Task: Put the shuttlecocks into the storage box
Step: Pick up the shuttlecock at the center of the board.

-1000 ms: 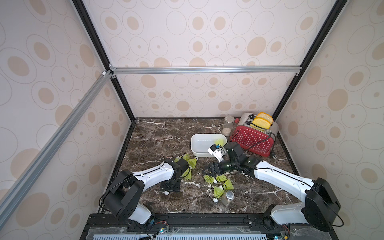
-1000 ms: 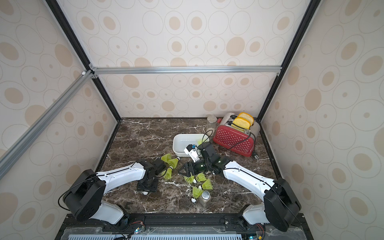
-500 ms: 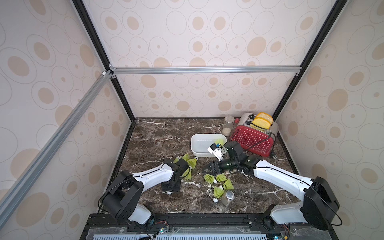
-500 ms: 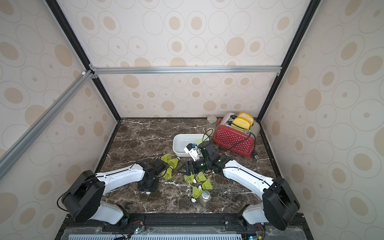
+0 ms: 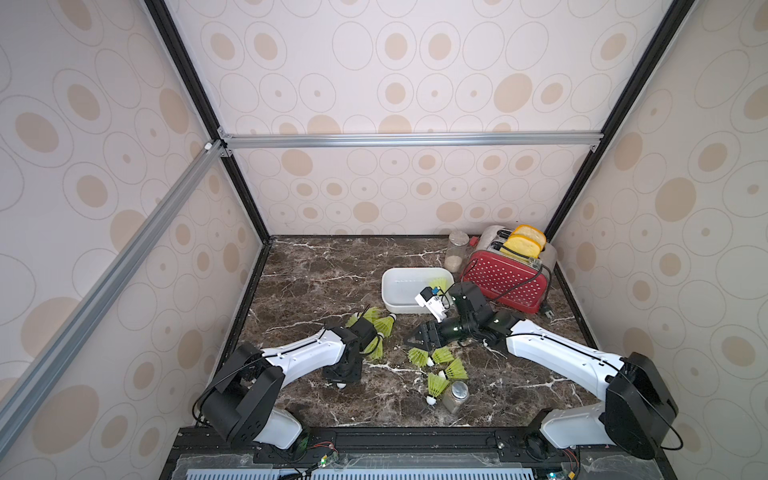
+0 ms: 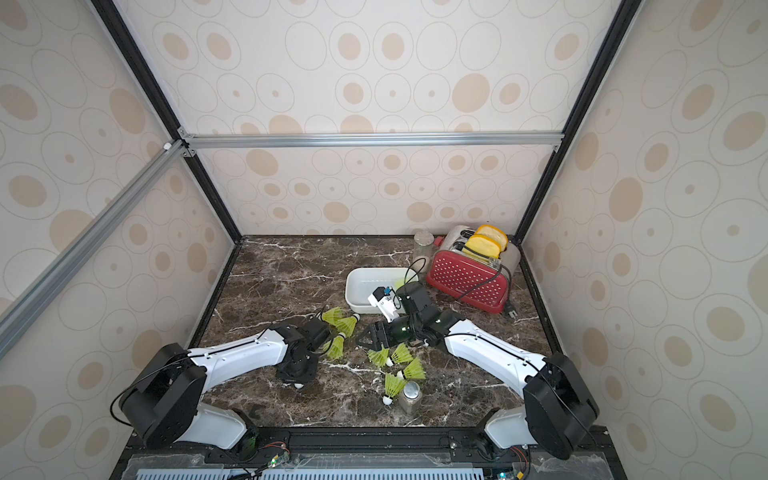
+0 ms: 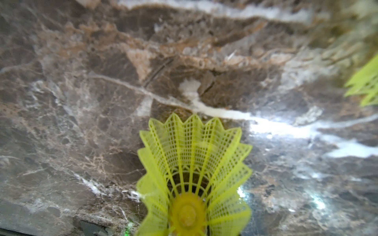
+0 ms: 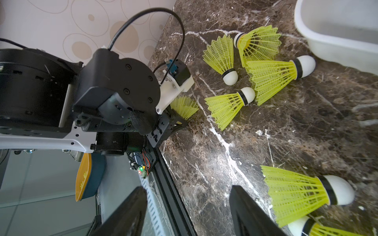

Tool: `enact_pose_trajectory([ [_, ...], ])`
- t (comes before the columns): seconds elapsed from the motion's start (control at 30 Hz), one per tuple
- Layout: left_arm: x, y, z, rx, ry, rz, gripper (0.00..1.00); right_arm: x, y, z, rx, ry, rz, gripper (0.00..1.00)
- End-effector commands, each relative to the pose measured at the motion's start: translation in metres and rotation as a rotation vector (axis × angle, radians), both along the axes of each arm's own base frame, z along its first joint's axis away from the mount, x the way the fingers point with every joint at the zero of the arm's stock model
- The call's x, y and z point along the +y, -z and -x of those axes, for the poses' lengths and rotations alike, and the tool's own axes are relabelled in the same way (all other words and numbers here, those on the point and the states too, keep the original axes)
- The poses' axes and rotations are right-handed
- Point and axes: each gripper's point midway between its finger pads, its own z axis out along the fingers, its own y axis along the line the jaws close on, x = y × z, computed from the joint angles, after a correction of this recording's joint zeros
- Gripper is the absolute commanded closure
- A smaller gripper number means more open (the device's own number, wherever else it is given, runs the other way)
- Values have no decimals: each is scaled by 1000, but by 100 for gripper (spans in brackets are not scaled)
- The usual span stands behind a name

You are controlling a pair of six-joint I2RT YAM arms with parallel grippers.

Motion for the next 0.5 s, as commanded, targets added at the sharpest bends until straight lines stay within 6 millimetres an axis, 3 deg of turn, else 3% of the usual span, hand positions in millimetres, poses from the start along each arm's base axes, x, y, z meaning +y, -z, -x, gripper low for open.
enact_pose_trajectory([
  [0.0,-2,5,-3,-21,-15,21,84,-1,2,-2,4,-3,1,30],
  [0.23,-6,-8,-6,-46,-28,52,85,-1,-2,-4,-7,2,-4,30],
  [0.47,-13,-40,-16,-92,-34,82,86,-5,-17,-10,-58,14,6,31],
])
